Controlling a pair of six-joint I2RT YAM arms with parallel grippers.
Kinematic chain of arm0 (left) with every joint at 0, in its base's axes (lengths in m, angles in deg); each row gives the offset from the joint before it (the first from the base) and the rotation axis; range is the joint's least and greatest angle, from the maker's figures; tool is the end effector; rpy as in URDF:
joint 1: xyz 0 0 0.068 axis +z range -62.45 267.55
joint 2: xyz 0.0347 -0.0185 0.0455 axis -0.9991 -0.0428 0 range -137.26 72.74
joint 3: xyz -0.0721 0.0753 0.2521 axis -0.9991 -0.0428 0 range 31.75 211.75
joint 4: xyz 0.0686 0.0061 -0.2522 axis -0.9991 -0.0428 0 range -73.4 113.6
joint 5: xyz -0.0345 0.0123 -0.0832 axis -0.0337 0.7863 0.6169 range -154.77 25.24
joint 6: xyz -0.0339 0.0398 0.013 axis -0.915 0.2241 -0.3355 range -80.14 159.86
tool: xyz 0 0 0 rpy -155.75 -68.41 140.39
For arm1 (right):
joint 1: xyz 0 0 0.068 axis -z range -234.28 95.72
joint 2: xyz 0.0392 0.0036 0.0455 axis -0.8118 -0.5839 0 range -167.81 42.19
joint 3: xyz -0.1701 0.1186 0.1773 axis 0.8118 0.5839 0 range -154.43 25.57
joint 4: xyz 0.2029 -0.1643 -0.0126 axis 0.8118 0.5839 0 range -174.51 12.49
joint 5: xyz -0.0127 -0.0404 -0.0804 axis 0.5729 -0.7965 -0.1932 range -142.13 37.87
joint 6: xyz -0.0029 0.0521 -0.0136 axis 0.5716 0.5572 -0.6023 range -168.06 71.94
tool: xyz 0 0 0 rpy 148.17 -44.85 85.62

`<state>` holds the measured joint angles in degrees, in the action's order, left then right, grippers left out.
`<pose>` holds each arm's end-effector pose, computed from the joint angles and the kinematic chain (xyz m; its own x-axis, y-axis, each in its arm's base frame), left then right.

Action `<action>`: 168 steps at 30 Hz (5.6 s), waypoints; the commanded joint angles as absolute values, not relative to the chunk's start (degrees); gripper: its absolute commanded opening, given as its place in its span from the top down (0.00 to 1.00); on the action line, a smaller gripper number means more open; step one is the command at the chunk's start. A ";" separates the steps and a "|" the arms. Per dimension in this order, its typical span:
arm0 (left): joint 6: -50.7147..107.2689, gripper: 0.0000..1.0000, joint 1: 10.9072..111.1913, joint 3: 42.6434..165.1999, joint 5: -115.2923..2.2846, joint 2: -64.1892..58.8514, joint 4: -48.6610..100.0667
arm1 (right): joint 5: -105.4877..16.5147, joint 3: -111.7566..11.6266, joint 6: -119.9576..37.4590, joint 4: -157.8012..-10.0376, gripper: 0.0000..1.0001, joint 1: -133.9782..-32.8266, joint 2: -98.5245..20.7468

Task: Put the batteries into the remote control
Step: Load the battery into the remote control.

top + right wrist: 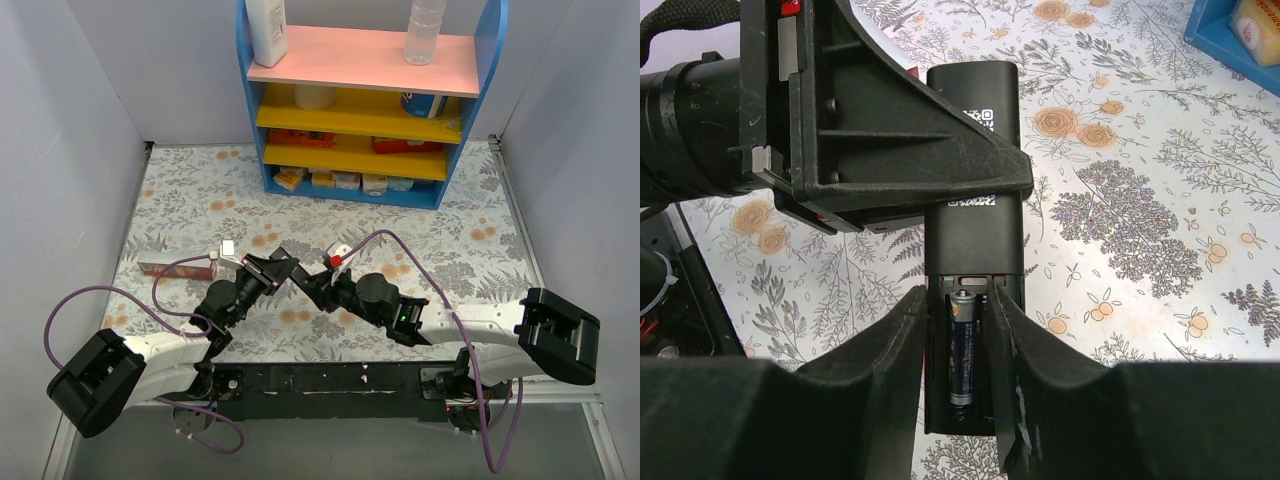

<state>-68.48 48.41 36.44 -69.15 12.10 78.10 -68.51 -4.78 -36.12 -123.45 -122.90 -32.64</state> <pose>0.1466 -0.1159 0.1715 -0.5349 -0.7849 0.3127 -0.1980 -0.2433 -0.9495 0.1097 0.2526 0.2289 -0.1982 0.0384 -0.9794 -0.7667 0.6164 0.1793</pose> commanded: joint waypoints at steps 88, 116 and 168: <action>-64.56 1.00 47.03 39.14 -60.81 10.60 84.15 | -60.13 -23.03 -28.20 -84.78 0.65 -117.12 -23.81; -64.56 1.00 47.03 39.66 -60.55 10.78 83.89 | -53.98 -22.16 -28.02 -84.69 0.84 -116.77 -24.69; -72.47 1.00 47.03 39.22 -61.07 16.57 88.11 | -51.07 3.42 -22.50 -116.68 0.99 -116.50 -24.17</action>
